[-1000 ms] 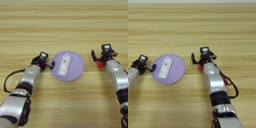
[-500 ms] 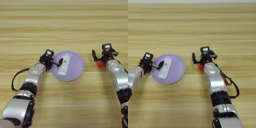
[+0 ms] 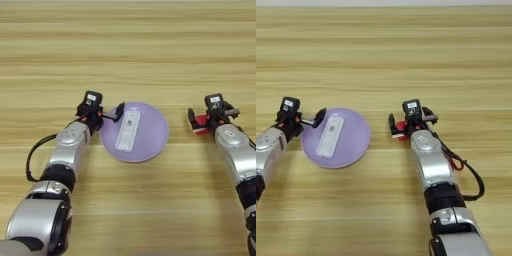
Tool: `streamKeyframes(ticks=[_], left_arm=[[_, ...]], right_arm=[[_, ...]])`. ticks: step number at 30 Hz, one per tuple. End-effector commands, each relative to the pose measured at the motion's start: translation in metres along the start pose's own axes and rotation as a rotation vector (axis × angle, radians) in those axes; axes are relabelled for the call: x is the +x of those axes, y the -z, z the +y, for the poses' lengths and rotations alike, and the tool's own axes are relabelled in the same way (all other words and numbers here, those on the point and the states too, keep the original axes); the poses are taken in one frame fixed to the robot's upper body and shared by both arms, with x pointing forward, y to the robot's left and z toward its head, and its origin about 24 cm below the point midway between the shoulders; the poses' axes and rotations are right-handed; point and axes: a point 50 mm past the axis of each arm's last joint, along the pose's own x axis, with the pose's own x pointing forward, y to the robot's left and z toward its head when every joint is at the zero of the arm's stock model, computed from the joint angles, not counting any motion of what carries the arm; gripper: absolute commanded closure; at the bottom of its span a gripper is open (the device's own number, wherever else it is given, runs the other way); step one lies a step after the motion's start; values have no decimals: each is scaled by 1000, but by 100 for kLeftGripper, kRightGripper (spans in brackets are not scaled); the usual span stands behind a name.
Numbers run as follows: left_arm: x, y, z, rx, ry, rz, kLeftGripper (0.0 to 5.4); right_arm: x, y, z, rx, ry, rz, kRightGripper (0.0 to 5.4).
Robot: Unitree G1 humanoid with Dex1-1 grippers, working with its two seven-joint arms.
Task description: Move the objects on the table
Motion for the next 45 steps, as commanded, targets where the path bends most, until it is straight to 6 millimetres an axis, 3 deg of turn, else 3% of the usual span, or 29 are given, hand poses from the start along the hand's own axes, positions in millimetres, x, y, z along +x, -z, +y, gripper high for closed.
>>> streamKeyframes(ticks=[1,15,28,45], left_arm=[[5,-16,4,-30,-68,-92,3],[3,-32,22,-50,-230,-201,3],[5,-31,16,-54,-229,-202,3],[6,-31,12,-57,-223,-200,3]], right_arm=[[0,4,-6,-29,-32,30,0],[0,12,-4,-56,-116,55,0],[4,25,-8,-71,-147,188,0],[10,27,-5,-75,-188,196,0]])
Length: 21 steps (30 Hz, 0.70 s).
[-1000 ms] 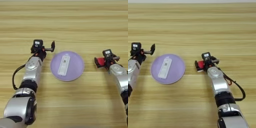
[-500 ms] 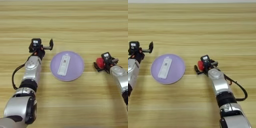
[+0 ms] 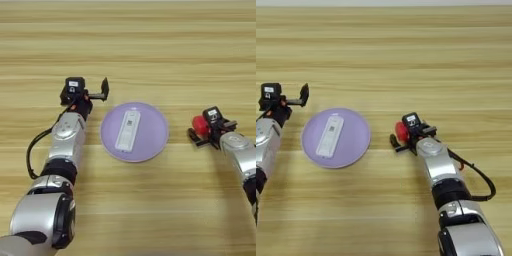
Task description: Move the objects on the table
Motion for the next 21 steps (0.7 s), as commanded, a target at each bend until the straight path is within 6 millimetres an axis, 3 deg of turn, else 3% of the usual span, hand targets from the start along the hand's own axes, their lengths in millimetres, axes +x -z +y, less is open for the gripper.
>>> streamKeyframes(ticks=[1,21], left_arm=[[3,-4,-4,1,5,-14,3],[3,-3,-7,2,8,-8,3]], right_arm=[[2,-5,-3,-13,0,-16,0],[8,-5,-3,-1,-8,-23,0]])
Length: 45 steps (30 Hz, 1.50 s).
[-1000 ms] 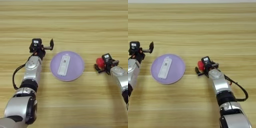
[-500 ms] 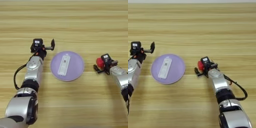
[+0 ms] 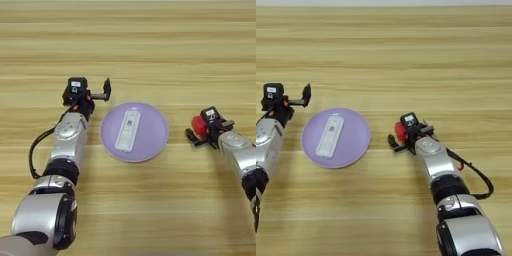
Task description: Move the objects on the table
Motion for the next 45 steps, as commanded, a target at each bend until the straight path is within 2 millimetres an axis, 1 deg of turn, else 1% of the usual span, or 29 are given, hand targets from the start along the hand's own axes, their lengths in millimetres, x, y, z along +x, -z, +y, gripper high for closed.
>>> streamKeyframes(ticks=[1,3,6,11,19,28,32,35,38,42,45], left_arm=[[3,-4,-2,6,2,-9,3],[3,-4,-2,6,2,-8,3],[3,-4,-2,5,2,-6,0],[3,-3,-3,5,2,-4,0],[4,-2,-4,5,2,0,0],[4,-1,-4,5,2,4,0],[4,-1,-5,5,1,4,0],[4,-1,-5,6,0,5,0],[4,-1,-6,6,0,6,0],[4,-1,-7,6,0,6,0],[4,0,-7,7,0,8,0]], right_arm=[[2,-4,-3,8,10,-12,0],[2,-4,-3,10,11,-14,0],[3,-4,-3,11,10,-14,40],[4,-4,-3,8,8,-16,78],[3,-5,-4,7,6,-29,157],[3,-6,-6,15,13,-51,158],[1,-17,-3,35,-2,-133,158],[-3,-30,4,32,-37,-235,158],[-7,-37,11,30,-64,-295,158],[-10,-45,28,18,-130,-352,158],[-9,-47,44,4,-183,-363,159]])
